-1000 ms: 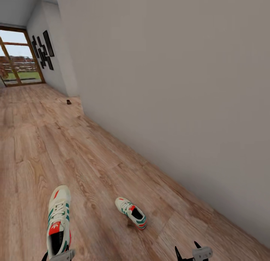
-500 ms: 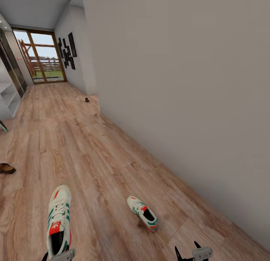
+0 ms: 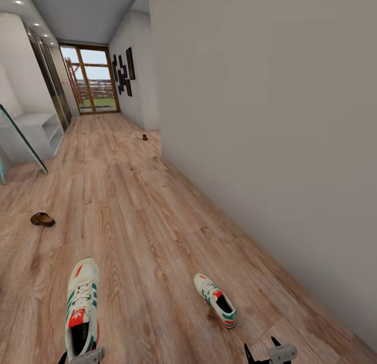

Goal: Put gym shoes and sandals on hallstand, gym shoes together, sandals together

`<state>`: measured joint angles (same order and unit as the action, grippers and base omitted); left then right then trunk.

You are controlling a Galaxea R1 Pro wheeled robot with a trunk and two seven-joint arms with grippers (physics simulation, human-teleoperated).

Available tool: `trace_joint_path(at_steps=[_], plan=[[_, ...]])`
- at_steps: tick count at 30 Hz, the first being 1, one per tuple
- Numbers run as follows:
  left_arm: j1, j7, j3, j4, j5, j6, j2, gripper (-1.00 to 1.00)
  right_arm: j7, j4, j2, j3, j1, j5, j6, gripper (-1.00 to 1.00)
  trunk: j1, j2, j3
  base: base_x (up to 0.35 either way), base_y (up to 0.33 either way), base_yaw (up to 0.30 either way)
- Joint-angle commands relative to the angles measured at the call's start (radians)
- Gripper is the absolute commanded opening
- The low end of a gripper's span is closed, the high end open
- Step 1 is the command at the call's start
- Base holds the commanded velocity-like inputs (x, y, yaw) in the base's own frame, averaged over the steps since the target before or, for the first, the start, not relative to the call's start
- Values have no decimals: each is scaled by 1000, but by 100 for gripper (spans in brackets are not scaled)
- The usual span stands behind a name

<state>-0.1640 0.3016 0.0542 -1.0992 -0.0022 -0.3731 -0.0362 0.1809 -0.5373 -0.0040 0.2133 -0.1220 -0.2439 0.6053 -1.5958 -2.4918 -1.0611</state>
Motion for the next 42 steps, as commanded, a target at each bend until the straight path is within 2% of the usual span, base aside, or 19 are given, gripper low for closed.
trace_joint_path(at_steps=[1, 29, 42], plan=[[0, 0, 1, -1, -1, -2, -1, -100, 8, 0, 1, 8, -1, -5, 4, 100, 0, 0, -1, 0, 0, 277], [0, 0, 1, -1, -2, -1, -1, -100, 9, 0, 1, 8, -1, -6, 4, 100, 0, 0, -1, 0, -1, 277], [0, 1, 1, -1, -2, -2, -1, -100, 9, 0, 1, 8, -1, -6, 4, 100, 0, 0, -1, 0, -133, 277]])
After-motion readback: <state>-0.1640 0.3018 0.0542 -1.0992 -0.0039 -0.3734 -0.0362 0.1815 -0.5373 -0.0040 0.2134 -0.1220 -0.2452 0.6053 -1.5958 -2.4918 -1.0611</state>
